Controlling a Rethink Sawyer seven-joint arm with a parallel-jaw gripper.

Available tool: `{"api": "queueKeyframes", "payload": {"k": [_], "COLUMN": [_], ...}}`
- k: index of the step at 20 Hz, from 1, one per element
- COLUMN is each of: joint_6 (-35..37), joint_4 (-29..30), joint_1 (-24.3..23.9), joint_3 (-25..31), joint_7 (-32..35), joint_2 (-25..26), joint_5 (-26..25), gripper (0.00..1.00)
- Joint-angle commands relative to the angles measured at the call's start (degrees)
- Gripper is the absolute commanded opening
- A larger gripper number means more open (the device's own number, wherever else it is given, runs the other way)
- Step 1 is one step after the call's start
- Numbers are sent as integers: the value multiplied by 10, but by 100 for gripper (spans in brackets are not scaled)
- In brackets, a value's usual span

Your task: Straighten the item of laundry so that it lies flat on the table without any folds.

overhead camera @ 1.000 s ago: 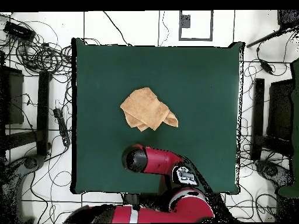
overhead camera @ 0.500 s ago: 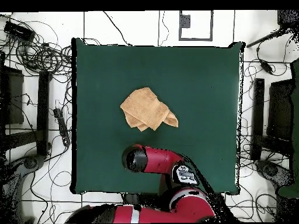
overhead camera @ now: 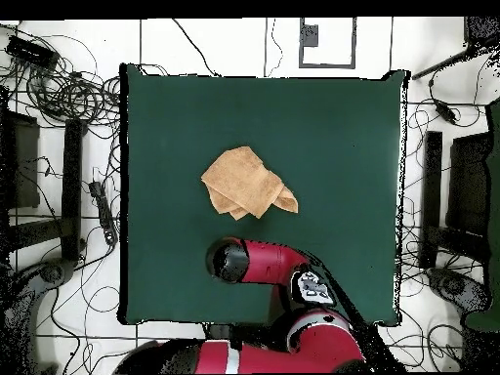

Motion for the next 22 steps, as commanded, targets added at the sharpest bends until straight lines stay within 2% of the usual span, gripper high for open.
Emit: {"api": "queueKeyframes", "payload": {"k": [1, 14, 22], "joint_6": [-7, 47, 58], "joint_4": [-114, -97, -124], "joint_1": [-17, -16, -9], "joint_3": [30, 38, 38], "joint_7": [40, 50, 53], "joint_2": [28, -22, -8], "joint_5": [-11, -3, 0], "gripper": [100, 100, 100]}}
